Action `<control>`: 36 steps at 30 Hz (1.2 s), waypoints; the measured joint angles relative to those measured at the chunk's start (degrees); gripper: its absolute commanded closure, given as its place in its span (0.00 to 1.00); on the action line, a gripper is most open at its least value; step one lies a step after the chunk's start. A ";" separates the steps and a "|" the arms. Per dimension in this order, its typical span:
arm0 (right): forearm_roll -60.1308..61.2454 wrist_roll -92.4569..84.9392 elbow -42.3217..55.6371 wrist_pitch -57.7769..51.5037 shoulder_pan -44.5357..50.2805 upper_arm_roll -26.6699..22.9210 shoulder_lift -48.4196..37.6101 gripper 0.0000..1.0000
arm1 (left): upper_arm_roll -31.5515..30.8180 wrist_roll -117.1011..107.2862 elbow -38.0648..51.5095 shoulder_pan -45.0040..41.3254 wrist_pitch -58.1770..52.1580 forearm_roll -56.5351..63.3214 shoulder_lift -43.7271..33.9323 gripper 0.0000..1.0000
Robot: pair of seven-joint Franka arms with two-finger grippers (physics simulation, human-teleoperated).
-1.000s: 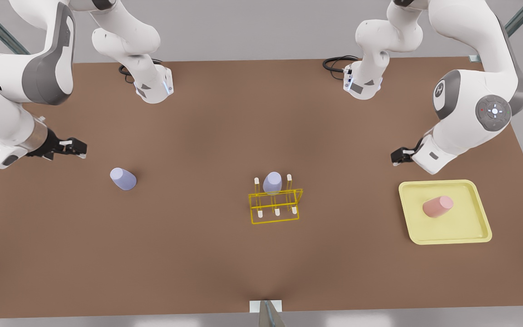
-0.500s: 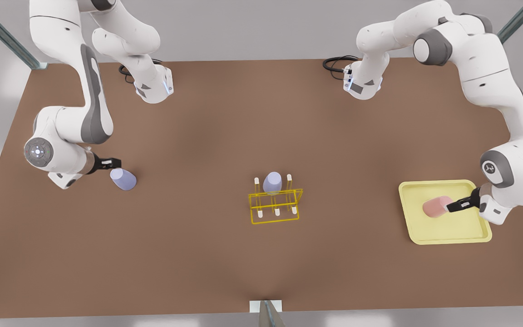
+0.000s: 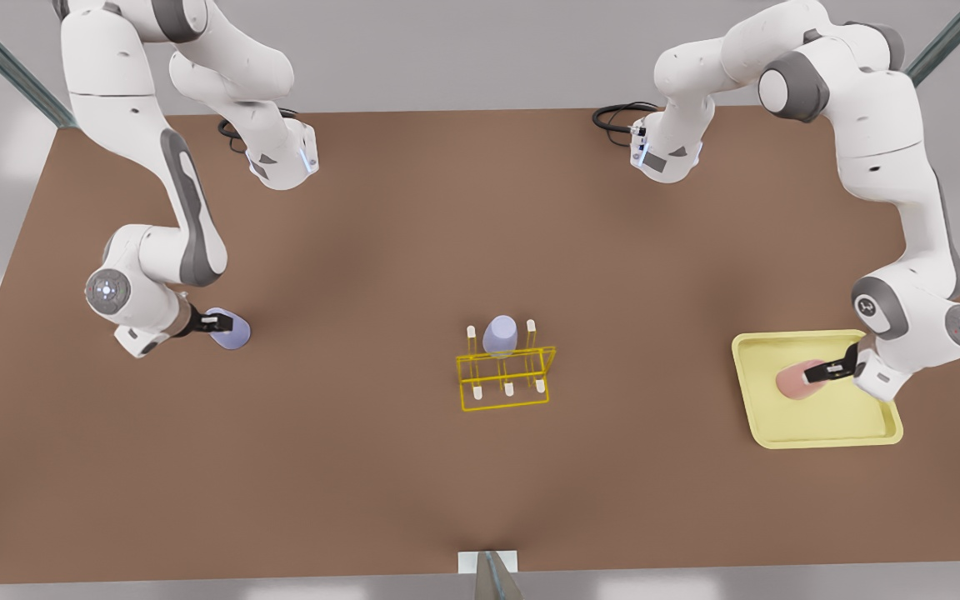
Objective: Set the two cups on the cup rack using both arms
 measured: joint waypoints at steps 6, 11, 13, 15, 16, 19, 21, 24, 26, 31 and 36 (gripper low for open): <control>0.18 -1.27 -3.16 6.24 -0.78 0.07 0.57 0.00 | 0.52 2.16 -1.97 -1.42 1.80 0.06 0.95 0.00; 1.59 -2.02 -6.47 8.52 -0.75 0.08 0.42 0.00 | 1.66 3.45 -2.64 -1.52 3.28 0.07 1.89 0.00; 1.83 -2.27 -7.50 9.09 -0.84 0.08 0.50 0.00 | 1.73 3.87 -2.67 -1.61 3.76 0.07 2.54 0.00; 1.97 -2.49 -8.34 9.64 -0.86 0.08 0.56 0.00 | 1.74 4.26 -2.67 -1.82 4.11 0.07 2.89 0.00; 2.02 -2.59 -8.89 10.06 -0.86 0.08 0.62 0.00 | 1.75 4.43 -2.71 -1.86 4.25 0.06 2.94 0.00; 2.13 -2.86 -10.71 11.70 -1.04 0.08 0.85 0.00 | 1.82 4.91 -2.68 -1.93 4.53 0.02 2.88 0.05; 2.16 -3.02 -11.44 12.70 -1.40 0.08 0.86 0.00 | 1.83 5.20 -2.68 -1.96 4.65 0.00 2.84 0.09; 2.16 -3.22 -11.71 13.78 -1.51 0.08 1.19 0.00 | 1.83 5.56 -2.66 -1.97 4.77 -0.01 2.83 0.08; 2.16 -3.34 -11.75 14.34 -1.53 0.08 1.59 0.00 | 1.95 5.78 -2.53 -2.01 4.84 -0.01 2.85 0.08; 2.29 -3.72 -11.64 15.38 -1.46 0.07 2.26 0.00 | 2.00 6.20 -2.42 -2.05 5.49 -0.08 3.33 0.08; 2.25 -3.97 -11.67 15.83 -1.41 0.15 1.98 0.02 | 2.01 6.52 -2.41 -2.06 6.35 -0.16 3.78 0.12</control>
